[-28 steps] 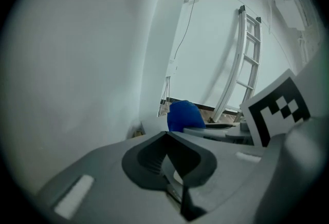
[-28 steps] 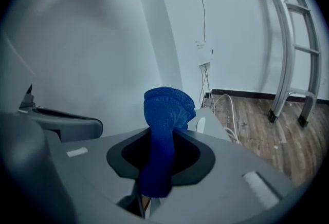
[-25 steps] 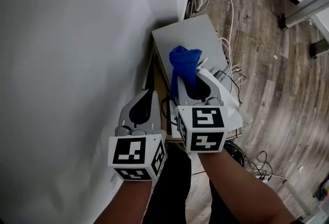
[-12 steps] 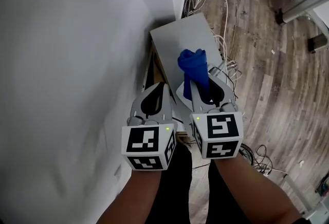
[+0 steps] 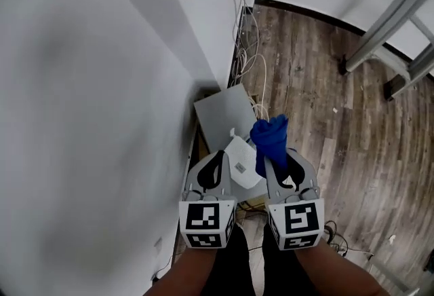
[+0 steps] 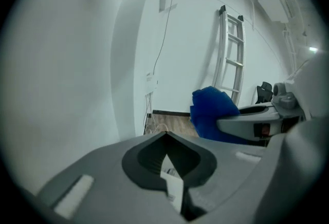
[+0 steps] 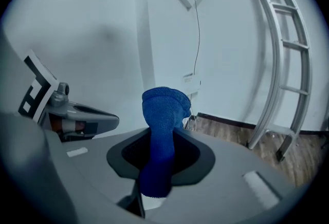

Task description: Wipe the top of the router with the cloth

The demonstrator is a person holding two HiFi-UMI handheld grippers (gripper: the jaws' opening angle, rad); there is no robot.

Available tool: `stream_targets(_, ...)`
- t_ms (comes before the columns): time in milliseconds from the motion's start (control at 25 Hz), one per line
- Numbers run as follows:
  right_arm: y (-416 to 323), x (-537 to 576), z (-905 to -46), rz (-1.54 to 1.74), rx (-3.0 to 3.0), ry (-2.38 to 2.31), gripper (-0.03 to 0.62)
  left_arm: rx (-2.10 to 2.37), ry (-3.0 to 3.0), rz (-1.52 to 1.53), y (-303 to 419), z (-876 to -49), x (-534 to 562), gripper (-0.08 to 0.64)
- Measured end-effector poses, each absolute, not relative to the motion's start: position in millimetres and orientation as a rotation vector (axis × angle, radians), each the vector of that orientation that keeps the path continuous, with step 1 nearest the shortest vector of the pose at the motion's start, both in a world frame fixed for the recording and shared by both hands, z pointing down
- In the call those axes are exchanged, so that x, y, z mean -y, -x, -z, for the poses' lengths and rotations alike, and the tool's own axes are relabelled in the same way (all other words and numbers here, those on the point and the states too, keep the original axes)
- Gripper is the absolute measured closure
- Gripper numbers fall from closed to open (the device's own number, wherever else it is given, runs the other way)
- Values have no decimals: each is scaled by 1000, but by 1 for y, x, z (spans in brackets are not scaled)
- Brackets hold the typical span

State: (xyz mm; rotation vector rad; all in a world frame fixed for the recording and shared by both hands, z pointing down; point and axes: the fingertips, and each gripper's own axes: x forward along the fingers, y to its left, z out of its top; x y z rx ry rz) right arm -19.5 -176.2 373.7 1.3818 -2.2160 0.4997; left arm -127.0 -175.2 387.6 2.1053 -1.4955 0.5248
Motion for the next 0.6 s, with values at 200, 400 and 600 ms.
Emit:
stream_targets(200, -8, 187, -201, -334, 2400, -1452, 476, 1630, -2308, -365, 85, -206, 179, 560)
stream_targets(400, -1, 171, -61, -197, 2553, -1466, 477, 1763, -2434, -188, 79, -40, 166, 560)
stream_targets(600, -4, 149, -9, -95, 2604, -1492, 479, 1815, -2543, -126, 74, 27, 154, 560)
